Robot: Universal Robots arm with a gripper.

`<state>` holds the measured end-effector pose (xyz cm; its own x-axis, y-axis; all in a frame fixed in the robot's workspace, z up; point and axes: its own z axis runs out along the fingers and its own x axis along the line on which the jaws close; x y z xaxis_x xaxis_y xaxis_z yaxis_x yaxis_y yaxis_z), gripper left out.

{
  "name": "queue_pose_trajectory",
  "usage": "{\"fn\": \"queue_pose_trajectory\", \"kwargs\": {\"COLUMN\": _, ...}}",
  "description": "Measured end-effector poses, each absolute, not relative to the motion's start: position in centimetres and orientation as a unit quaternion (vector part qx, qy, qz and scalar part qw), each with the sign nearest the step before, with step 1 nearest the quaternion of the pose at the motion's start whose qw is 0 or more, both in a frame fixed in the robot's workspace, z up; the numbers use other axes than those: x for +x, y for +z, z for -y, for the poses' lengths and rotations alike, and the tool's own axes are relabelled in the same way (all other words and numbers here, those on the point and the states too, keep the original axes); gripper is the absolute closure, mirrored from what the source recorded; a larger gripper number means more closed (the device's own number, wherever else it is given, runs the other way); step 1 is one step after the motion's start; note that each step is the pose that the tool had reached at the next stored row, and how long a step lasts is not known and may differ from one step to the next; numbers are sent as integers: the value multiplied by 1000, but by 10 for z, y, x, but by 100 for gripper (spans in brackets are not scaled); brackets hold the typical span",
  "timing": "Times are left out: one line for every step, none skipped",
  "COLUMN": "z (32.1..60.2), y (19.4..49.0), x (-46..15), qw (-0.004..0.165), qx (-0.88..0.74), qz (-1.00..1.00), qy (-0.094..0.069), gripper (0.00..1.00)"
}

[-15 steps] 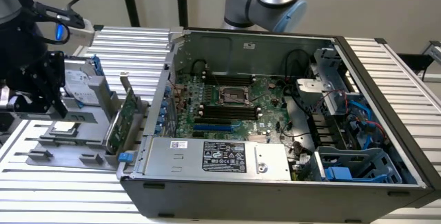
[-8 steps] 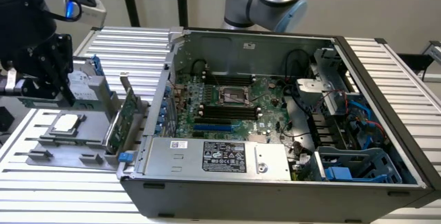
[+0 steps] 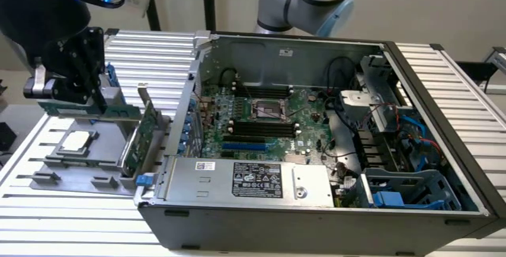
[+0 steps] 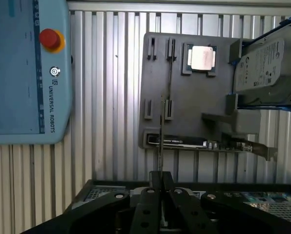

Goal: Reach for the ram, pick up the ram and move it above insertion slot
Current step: 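Pick up the ram and move it above insertion slot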

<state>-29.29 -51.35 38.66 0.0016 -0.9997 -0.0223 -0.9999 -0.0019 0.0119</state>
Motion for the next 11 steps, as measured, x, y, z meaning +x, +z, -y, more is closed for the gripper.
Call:
{"fn": "queue_pose_trajectory", "kwargs": {"z": 513, "y": 388, "x": -288, "qw": 4, "qx": -708, "qz": -706, "qy": 12, "gripper": 87}}
{"fn": "queue_pose_trajectory", "kwargs": {"z": 513, "y": 389, "x": -284, "qw": 4, "qx": -708, "qz": -706, "qy": 13, "gripper": 87}}
{"fn": "queue_pose_trajectory", "kwargs": {"z": 514, "y": 390, "x": -279, "qw": 4, "qx": -708, "qz": -706, "qy": 13, "gripper": 87}}
{"fn": "queue_pose_trajectory", "kwargs": {"z": 514, "y": 391, "x": -275, "qw": 4, "qx": -708, "qz": -706, "qy": 13, "gripper": 87}}
{"fn": "queue_pose_trajectory", "kwargs": {"z": 514, "y": 392, "x": -270, "qw": 4, "qx": -708, "qz": -706, "qy": 13, "gripper": 87}}
{"fn": "queue_pose_trajectory", "kwargs": {"z": 514, "y": 393, "x": -266, "qw": 4, "qx": -708, "qz": -706, "qy": 13, "gripper": 87}}
{"fn": "queue_pose_trajectory", "kwargs": {"z": 514, "y": 394, "x": -261, "qw": 4, "qx": -709, "qz": -705, "qy": 13, "gripper": 87}}
{"fn": "queue_pose_trajectory", "kwargs": {"z": 514, "y": 395, "x": -257, "qw": 4, "qx": -709, "qz": -705, "qy": 14, "gripper": 87}}
{"fn": "queue_pose_trajectory", "kwargs": {"z": 514, "y": 395, "x": -252, "qw": 4, "qx": -709, "qz": -705, "qy": 14, "gripper": 87}}
{"fn": "queue_pose_trajectory", "kwargs": {"z": 514, "y": 396, "x": -247, "qw": 4, "qx": -709, "qz": -705, "qy": 14, "gripper": 87}}
{"fn": "queue_pose_trajectory", "kwargs": {"z": 514, "y": 396, "x": -243, "qw": 4, "qx": -709, "qz": -705, "qy": 14, "gripper": 87}}
